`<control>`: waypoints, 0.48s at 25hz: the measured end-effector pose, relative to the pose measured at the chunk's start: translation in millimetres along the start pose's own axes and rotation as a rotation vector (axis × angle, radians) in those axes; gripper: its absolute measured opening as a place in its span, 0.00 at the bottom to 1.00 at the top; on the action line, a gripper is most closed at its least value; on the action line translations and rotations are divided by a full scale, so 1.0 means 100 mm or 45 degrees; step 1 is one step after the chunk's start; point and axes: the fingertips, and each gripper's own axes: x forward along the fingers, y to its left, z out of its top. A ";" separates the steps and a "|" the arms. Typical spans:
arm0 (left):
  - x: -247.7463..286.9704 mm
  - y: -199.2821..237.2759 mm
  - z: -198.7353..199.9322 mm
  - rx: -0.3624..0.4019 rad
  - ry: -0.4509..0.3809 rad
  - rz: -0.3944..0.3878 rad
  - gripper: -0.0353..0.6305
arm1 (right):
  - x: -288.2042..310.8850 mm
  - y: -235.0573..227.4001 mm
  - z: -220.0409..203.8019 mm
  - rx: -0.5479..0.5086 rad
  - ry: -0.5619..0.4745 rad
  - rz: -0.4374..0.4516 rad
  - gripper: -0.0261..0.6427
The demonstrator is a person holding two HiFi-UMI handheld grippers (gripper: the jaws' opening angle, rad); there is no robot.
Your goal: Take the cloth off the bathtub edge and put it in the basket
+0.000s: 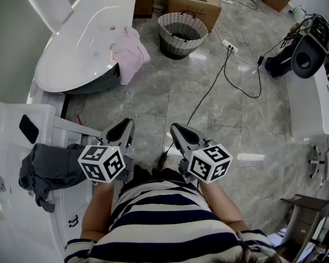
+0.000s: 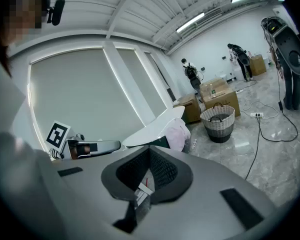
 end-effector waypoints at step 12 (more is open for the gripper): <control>0.40 -0.22 -0.01 -0.036 -0.004 -0.004 0.13 | 0.01 -0.44 0.19 0.056 -0.001 0.048 0.08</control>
